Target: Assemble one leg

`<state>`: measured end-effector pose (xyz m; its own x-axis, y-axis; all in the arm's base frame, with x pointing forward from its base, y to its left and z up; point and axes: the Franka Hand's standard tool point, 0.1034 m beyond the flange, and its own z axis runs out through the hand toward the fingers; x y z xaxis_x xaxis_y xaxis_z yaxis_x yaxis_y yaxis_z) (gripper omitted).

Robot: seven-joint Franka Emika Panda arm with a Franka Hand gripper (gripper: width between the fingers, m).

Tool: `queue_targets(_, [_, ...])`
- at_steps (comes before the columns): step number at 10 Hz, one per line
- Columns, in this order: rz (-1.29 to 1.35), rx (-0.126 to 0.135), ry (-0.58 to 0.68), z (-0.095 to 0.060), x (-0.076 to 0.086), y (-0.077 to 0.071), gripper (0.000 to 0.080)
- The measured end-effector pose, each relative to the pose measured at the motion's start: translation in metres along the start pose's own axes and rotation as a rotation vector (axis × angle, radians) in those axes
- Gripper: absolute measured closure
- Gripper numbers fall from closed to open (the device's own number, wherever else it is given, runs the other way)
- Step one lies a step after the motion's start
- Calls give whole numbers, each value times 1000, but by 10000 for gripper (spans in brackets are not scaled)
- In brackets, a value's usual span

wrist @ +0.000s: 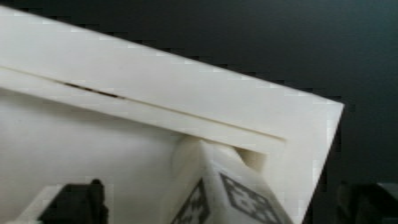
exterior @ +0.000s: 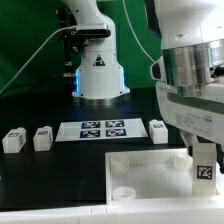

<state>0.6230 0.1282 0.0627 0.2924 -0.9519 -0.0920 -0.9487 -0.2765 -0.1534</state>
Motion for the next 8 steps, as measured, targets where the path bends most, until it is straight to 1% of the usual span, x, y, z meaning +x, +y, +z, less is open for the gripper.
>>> queue_targets(3, [22,1,-3,0,-1,0,151])
queue_targets(5, [-28,20,-8,-13,-1,-5,151])
queue_targets(6, [-29,23,-8,-15,-1,-6,151])
queue_targets(8, [-29,20,-8,-13,-1,-5,151])
